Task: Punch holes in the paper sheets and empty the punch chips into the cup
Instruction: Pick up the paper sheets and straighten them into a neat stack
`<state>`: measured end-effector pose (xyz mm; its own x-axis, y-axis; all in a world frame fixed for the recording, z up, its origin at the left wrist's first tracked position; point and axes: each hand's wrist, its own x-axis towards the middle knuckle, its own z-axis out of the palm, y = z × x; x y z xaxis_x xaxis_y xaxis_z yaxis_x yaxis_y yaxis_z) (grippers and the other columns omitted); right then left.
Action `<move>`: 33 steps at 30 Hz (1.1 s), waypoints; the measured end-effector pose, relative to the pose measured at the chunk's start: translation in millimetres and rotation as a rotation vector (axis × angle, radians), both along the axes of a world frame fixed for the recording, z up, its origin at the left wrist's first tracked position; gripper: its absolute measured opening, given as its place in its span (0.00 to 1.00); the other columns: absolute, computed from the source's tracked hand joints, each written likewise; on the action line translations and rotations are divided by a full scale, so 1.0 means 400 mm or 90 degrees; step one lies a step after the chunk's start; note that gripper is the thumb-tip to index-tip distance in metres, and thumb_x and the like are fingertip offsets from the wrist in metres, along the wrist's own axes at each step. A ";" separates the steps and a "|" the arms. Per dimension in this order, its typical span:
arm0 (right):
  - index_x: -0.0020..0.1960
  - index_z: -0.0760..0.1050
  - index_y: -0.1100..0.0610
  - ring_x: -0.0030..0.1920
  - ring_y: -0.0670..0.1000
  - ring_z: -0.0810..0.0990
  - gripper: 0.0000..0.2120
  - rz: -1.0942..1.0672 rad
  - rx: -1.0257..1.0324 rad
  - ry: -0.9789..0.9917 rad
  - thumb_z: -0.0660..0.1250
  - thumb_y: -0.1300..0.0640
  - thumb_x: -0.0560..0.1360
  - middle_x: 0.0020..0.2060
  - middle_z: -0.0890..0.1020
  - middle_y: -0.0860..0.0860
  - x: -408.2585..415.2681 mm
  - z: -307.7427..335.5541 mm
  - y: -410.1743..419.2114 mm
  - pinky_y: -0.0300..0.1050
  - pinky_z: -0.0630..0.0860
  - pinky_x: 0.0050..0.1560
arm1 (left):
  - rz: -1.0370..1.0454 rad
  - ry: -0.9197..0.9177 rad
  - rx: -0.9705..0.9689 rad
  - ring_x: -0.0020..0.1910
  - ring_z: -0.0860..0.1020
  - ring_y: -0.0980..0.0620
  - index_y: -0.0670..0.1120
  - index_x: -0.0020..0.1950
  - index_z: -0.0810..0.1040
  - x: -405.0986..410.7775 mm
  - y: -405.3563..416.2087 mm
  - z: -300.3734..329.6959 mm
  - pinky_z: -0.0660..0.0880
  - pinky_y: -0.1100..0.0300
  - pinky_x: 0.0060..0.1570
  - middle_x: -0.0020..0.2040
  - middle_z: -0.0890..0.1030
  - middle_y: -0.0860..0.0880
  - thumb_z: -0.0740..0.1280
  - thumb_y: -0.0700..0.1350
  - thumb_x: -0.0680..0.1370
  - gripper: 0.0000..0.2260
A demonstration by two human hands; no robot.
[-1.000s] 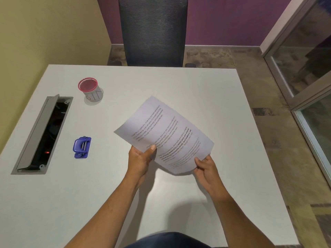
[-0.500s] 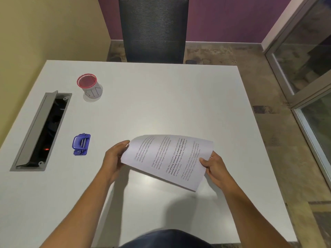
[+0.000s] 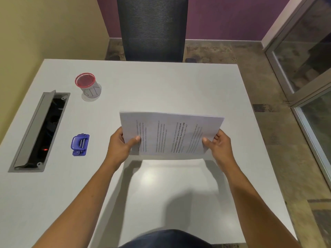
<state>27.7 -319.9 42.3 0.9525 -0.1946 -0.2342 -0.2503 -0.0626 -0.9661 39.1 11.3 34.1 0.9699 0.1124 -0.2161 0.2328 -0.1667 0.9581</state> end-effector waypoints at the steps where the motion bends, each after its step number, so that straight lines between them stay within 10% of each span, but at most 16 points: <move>1: 0.57 0.77 0.46 0.51 0.41 0.84 0.20 -0.007 0.000 -0.013 0.69 0.69 0.75 0.52 0.84 0.42 0.003 0.003 0.000 0.33 0.80 0.47 | 0.014 -0.021 0.003 0.49 0.82 0.64 0.62 0.52 0.77 0.000 -0.004 0.005 0.78 0.72 0.42 0.49 0.84 0.66 0.75 0.41 0.74 0.16; 8: 0.48 0.77 0.56 0.51 0.50 0.82 0.14 0.007 -0.052 -0.035 0.69 0.74 0.73 0.49 0.83 0.54 -0.014 -0.017 0.024 0.40 0.78 0.53 | 0.056 -0.056 -0.002 0.49 0.82 0.56 0.52 0.46 0.76 -0.034 -0.039 -0.024 0.76 0.62 0.50 0.45 0.84 0.55 0.73 0.34 0.73 0.14; 12: 0.48 0.78 0.64 0.45 0.40 0.81 0.07 0.002 -0.068 0.007 0.66 0.73 0.74 0.44 0.83 0.51 -0.038 -0.043 0.050 0.36 0.75 0.50 | 0.047 -0.041 0.012 0.48 0.82 0.59 0.50 0.46 0.78 -0.055 -0.053 -0.043 0.74 0.63 0.50 0.44 0.84 0.58 0.72 0.33 0.74 0.11; 25: 0.50 0.76 0.58 0.44 0.48 0.79 0.11 -0.035 -0.031 0.011 0.67 0.72 0.75 0.44 0.80 0.51 -0.044 -0.038 0.068 0.30 0.76 0.37 | 0.058 -0.017 0.025 0.47 0.81 0.49 0.52 0.48 0.78 -0.058 -0.056 -0.051 0.77 0.46 0.51 0.46 0.82 0.51 0.72 0.40 0.75 0.08; 33: 0.49 0.77 0.52 0.44 0.46 0.81 0.13 -0.029 -0.037 0.016 0.68 0.69 0.76 0.45 0.82 0.52 -0.038 -0.046 0.064 0.31 0.77 0.37 | 0.054 -0.017 0.030 0.45 0.81 0.54 0.57 0.46 0.79 -0.050 -0.055 -0.053 0.77 0.56 0.47 0.43 0.82 0.57 0.72 0.41 0.75 0.10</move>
